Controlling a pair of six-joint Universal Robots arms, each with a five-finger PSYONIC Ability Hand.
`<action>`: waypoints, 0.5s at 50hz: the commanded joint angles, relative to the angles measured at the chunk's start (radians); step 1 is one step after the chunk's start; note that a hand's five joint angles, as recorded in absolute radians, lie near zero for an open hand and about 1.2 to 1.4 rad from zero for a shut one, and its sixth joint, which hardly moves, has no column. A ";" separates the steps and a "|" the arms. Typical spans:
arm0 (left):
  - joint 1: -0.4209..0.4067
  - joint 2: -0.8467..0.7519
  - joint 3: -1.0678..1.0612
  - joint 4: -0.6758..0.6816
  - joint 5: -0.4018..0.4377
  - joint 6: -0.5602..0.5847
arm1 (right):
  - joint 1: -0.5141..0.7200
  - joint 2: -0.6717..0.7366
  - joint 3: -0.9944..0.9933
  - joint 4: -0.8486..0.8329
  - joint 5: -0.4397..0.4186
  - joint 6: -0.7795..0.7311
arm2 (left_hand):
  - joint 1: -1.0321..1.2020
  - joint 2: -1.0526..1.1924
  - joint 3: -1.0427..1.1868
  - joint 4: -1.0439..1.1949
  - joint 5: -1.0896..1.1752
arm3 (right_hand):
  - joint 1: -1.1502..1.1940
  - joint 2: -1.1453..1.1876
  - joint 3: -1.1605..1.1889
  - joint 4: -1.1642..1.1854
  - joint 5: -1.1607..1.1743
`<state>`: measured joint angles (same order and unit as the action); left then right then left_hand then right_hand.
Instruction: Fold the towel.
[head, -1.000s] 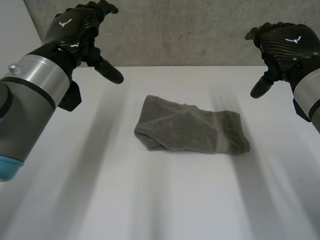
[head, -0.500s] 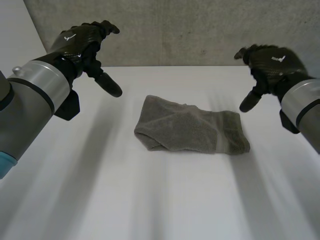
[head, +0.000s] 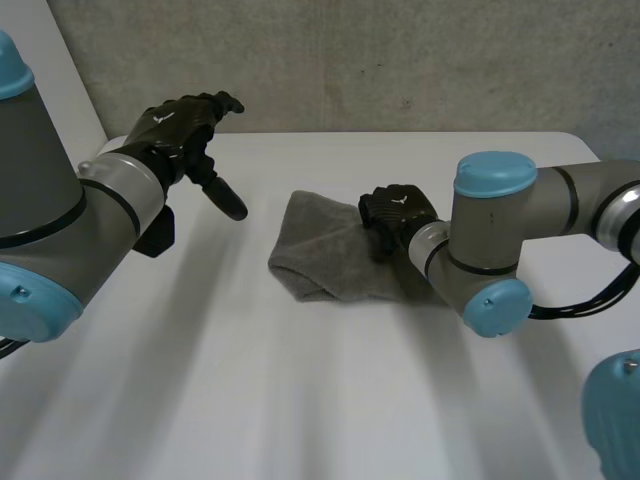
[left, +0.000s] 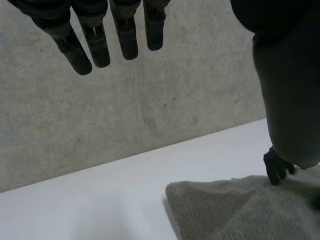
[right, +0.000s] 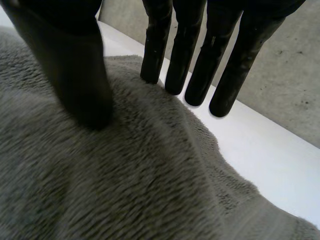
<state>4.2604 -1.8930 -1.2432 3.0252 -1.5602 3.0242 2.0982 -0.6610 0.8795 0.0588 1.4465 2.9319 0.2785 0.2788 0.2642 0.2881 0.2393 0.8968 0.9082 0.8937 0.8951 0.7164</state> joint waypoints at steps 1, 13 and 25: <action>-0.002 -0.044 -0.001 0.014 0.002 0.054 | 0.006 -0.012 0.016 0.030 -0.009 -0.004 | -0.083 -0.083 -0.068 -0.092 -0.218 | 0.498 0.486 0.501 0.499 0.504; -0.008 -0.136 -0.002 0.027 0.009 0.176 | 0.000 -0.416 0.420 0.118 -0.091 -0.189 | -0.083 -0.083 -0.068 -0.092 -0.218 | 0.499 0.488 0.503 0.501 0.505; -0.025 -0.176 -0.015 0.043 0.011 0.188 | -0.021 -0.810 0.878 0.484 -0.265 -0.692 | -0.083 -0.083 -0.068 -0.092 -0.218 | 0.499 0.488 0.503 0.501 0.505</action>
<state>4.2497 -2.0596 -1.2482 3.0634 -1.5504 3.2153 2.0879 -1.3395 1.6005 0.3808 1.2558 2.4654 0.2781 0.2788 0.2642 0.2881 0.2392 1.2990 1.2895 1.3249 1.3323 1.1438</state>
